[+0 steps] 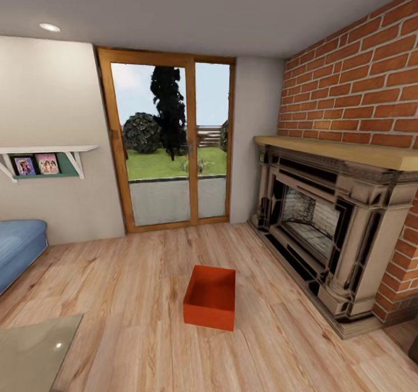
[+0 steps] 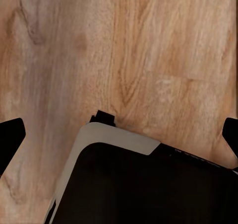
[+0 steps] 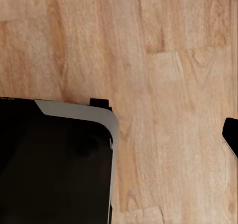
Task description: Move the two storage containers from the living room to the garage. In the garage, place one container on the floor and stack the other container on top of it (either order is fine).
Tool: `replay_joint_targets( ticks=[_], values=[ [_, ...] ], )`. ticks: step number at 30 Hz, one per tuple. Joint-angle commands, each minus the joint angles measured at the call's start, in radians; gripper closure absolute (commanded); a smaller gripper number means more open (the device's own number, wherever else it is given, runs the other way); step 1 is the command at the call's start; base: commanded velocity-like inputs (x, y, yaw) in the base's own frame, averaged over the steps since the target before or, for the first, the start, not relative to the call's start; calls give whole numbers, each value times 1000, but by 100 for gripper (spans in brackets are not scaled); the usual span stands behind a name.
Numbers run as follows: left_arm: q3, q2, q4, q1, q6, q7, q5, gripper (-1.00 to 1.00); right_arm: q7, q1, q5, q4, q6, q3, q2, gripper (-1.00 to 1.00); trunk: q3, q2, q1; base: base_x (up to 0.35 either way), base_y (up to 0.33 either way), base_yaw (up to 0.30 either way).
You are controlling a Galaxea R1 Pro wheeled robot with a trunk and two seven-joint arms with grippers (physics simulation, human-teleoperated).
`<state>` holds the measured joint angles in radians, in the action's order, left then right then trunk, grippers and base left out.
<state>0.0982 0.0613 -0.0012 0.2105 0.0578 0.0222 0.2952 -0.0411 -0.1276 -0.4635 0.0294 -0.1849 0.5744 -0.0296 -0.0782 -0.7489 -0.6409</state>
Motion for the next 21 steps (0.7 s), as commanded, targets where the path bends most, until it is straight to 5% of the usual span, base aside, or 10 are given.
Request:
replay_joint_targets(
  ticks=[1,14,21],
  values=[
    [8,0,1,1,2,2,1,-100,0,-1,-7,3,-5,8,1,-100,-2,-1,-1,326,0,0],
    [8,0,1,1,3,2,1,-100,0,-1,-7,3,-7,6,1,-100,-2,-1,-1,326,1,-2],
    [8,0,1,1,2,2,1,-100,1,-1,-9,3,-7,4,0,-100,-2,-1,-1,326,92,-195]
  ],
)
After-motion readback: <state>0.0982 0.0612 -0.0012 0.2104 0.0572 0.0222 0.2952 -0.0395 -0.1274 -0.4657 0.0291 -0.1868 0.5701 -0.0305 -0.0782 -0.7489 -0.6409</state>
